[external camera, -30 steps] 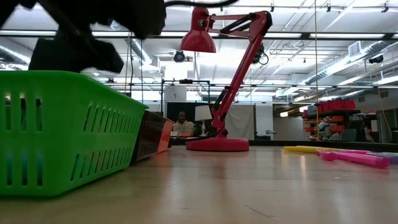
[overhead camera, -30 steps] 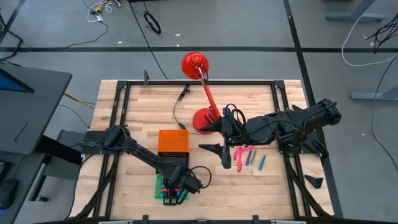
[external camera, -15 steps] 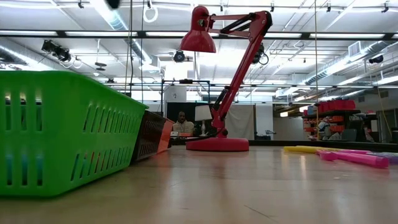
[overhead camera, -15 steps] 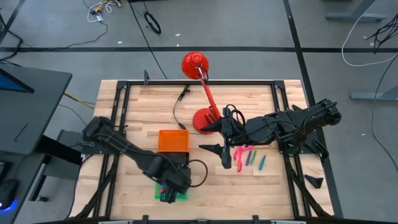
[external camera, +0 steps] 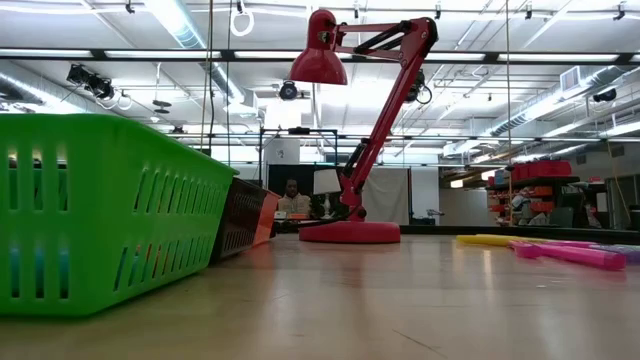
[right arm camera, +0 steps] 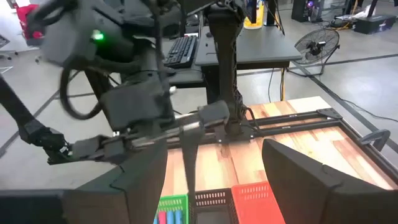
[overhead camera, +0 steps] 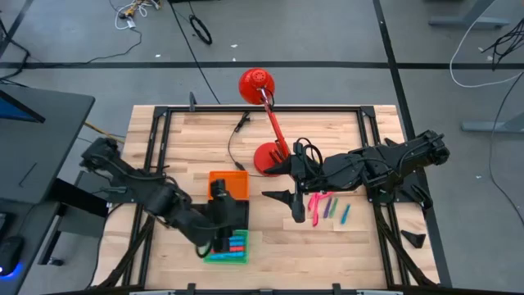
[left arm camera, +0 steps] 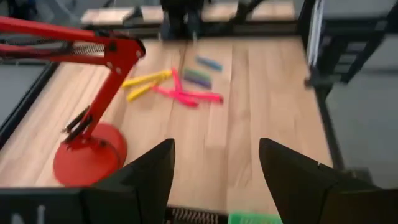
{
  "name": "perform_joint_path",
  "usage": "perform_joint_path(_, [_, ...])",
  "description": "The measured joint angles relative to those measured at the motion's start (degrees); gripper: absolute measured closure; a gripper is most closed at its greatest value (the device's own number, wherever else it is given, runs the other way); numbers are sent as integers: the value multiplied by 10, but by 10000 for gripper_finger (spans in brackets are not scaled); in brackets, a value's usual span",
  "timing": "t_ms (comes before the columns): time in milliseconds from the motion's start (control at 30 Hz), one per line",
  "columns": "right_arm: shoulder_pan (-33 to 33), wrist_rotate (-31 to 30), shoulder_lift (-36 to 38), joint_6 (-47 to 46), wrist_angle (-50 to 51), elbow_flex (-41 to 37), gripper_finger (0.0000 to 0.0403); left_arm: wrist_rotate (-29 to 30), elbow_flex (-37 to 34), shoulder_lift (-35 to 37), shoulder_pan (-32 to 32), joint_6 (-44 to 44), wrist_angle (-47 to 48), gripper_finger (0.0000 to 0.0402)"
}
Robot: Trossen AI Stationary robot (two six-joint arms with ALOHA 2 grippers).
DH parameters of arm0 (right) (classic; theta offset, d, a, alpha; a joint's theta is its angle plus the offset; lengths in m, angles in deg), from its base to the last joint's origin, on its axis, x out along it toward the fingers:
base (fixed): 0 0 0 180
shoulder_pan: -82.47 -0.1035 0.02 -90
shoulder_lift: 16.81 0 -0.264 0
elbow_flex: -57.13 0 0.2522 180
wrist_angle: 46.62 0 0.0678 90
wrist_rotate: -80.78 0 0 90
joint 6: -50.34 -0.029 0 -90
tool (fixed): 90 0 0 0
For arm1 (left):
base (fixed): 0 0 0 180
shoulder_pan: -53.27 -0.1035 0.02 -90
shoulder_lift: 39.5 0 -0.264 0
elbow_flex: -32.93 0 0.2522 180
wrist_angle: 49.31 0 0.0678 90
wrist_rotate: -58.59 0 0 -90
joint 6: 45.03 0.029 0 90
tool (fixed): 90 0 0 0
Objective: Pick & Place Markers
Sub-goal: Put the blue pen into the black bin
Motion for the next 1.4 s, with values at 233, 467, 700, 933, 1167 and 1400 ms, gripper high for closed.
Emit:
perform_joint_path(233, [-1,12,0,-8,2,0,137,27,-187,98,7,40,-298,163])
perform_joint_path(467, [-8,16,0,-19,5,0,137,16,-297,142,-17,75,-528,163])
perform_joint_path(700, [-12,-16,2,-18,68,0,137,-68,-293,145,-54,59,-567,163])
perform_joint_path(933, [-19,-52,15,-177,242,0,137,-93,-293,144,-67,32,-571,163])
perform_joint_path(1167, [-47,-50,17,-255,340,0,137,-93,-293,144,-67,32,-570,163])
perform_joint_path(1400, [-83,-50,26,-342,492,0,137,-94,-293,144,-67,32,-568,163])
